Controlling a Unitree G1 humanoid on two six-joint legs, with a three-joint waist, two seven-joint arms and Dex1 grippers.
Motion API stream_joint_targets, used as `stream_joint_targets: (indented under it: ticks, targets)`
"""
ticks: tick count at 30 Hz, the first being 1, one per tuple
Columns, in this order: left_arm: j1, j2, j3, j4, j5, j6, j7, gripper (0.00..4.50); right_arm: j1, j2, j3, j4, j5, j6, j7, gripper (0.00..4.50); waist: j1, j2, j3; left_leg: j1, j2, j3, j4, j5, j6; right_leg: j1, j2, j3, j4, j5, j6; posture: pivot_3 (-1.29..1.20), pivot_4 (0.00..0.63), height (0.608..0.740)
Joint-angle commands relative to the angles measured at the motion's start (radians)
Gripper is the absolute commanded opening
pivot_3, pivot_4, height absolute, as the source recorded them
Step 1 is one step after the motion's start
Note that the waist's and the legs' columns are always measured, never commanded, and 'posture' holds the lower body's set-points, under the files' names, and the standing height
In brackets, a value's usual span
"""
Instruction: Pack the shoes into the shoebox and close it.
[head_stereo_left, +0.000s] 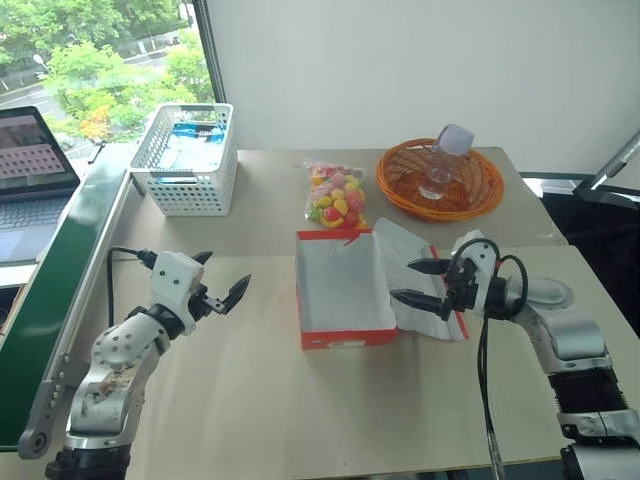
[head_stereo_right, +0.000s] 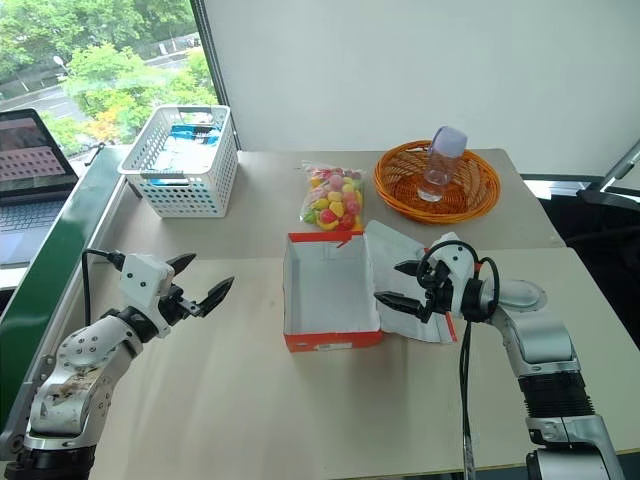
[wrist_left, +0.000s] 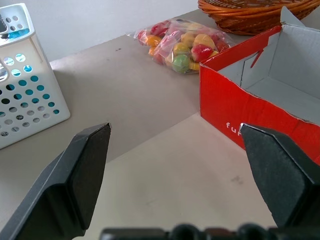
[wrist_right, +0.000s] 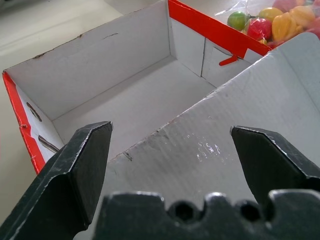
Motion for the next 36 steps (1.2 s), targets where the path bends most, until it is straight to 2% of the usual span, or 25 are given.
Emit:
stream_joint_targets:
  ticks: [1, 7, 12, 20, 26, 36]
  targets:
    - [-0.008, 0.007, 0.012, -0.02, 0.01, -0.024, 0.012, 4.37, -0.023, 0.006, -0.013, -0.009, 0.006, -0.017, -0.004, 4.49, 0.0, 0.0, 0.0, 0.0, 0.0, 0.0, 0.0, 0.0, 0.0, 0.0, 0.0, 0.0, 0.0, 0.0, 0.0, 0.0, 0.15, 0.74]
    - [0.033, -0.012, 0.115, -0.021, 0.022, -0.014, 0.116, 4.37, -0.158, 0.07, 0.041, 0.054, -0.014, -0.049, 0.0, 4.49, -0.015, 0.0, 0.0, 0.001, 0.001, 0.0, 0.0, 0.0, 0.0, 0.0, 0.001, 0.001, 0.0, 0.0, 0.001, 0.0, 0.15, 0.74]
    - [0.09, -0.034, 0.268, -0.029, 0.054, -0.009, 0.244, 4.37, -0.342, 0.249, 0.078, 0.217, -0.056, -0.165, -0.063, 4.49, -0.029, 0.0, 0.0, 0.001, 0.001, 0.0, 0.0, 0.0, 0.0, 0.0, 0.001, 0.001, 0.001, 0.0, 0.001, 0.0, 0.15, 0.74]
    - [0.192, -0.085, 0.436, -0.132, 0.084, 0.051, 0.388, 4.37, -0.51, 0.4, 0.129, 0.464, -0.131, -0.336, -0.052, 4.49, -0.01, 0.0, 0.0, 0.0, 0.0, 0.0, 0.0, 0.0, 0.0, 0.0, -0.001, -0.001, -0.001, 0.001, -0.001, 0.0, 0.15, 0.74]
    - [0.284, -0.151, 0.464, -0.21, 0.097, 0.055, 0.432, 4.37, -0.581, 0.484, 0.154, 0.575, -0.094, -0.32, 0.103, 4.49, -0.011, 0.0, 0.0, 0.001, 0.001, 0.001, -0.001, 0.0, 0.0, 0.0, -0.001, -0.001, 0.0, 0.002, -0.003, 0.0, 0.15, 0.74]
    - [0.299, -0.196, 0.488, -0.221, 0.102, 0.064, 0.483, 4.37, -0.594, 0.548, 0.169, 0.623, -0.137, -0.367, 0.125, 4.49, -0.01, 0.0, 0.0, 0.0, 0.002, 0.001, -0.001, 0.0, -0.001, -0.002, -0.001, -0.002, 0.001, 0.002, -0.004, 0.0, 0.15, 0.74]
